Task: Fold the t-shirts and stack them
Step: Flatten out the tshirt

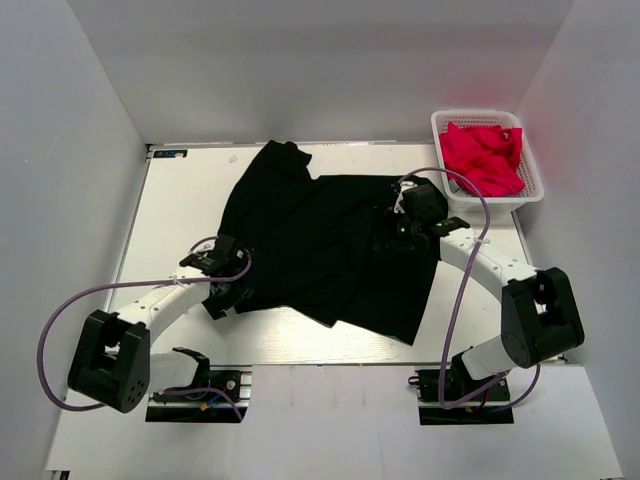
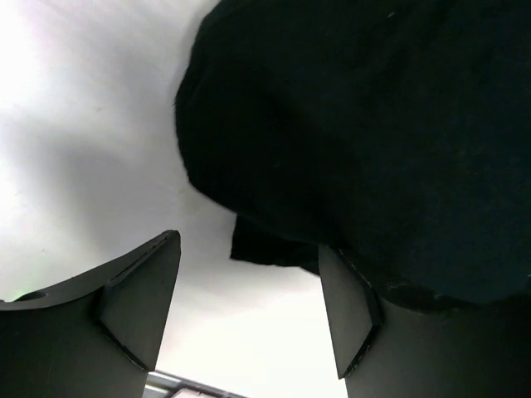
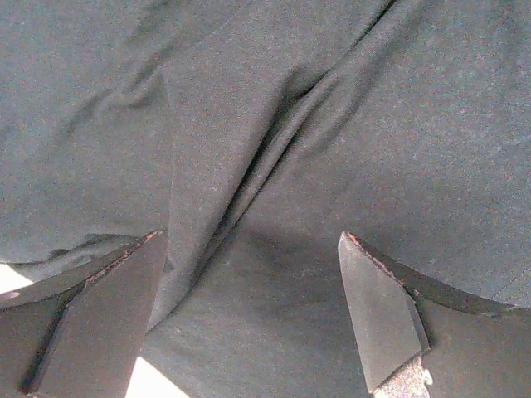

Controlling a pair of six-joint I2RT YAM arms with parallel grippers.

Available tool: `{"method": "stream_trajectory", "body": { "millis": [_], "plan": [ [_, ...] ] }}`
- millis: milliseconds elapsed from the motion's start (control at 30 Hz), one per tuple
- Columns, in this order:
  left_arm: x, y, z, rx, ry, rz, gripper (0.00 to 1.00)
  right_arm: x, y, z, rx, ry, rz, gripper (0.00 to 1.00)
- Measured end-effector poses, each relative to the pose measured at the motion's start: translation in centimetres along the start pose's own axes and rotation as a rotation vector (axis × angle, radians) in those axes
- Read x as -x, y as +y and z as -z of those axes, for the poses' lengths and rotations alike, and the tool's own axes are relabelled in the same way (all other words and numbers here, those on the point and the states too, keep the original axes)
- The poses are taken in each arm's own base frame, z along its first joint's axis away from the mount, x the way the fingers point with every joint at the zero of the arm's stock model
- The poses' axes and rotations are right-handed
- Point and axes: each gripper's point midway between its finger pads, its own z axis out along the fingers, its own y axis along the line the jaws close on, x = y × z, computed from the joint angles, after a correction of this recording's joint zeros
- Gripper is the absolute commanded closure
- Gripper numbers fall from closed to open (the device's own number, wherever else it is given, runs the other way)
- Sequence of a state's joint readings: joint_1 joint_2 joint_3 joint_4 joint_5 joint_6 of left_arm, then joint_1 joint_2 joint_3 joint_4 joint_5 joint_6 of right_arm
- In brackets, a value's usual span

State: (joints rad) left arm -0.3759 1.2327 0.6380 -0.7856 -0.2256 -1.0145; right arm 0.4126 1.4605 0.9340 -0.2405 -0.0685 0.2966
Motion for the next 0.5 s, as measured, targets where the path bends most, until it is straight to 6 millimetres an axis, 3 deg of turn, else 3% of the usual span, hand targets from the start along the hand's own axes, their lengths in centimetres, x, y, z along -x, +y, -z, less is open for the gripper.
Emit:
{"method": "stream_trajectory", "body": {
  "millis": [67,267,500],
  "plan": [
    [0.2,-0.3,-0.1,-0.011,-0.007,0.003,0.25,0.0,-0.1,-0.1,-0.006,0.003,-0.001,0.1],
    [-0.4,0.1,-1.1,0.009,0.006,-0.004,0.48,0.1,-0.4,-0.2,-0.023,0.0,-0.002,0.1],
    [-0.5,0.4,-1.1,-0.021,-0.013,0.002,0.51,-0.2,-0.8,-0.5,-0.042,0.012,-0.01,0.1]
  ]
}}
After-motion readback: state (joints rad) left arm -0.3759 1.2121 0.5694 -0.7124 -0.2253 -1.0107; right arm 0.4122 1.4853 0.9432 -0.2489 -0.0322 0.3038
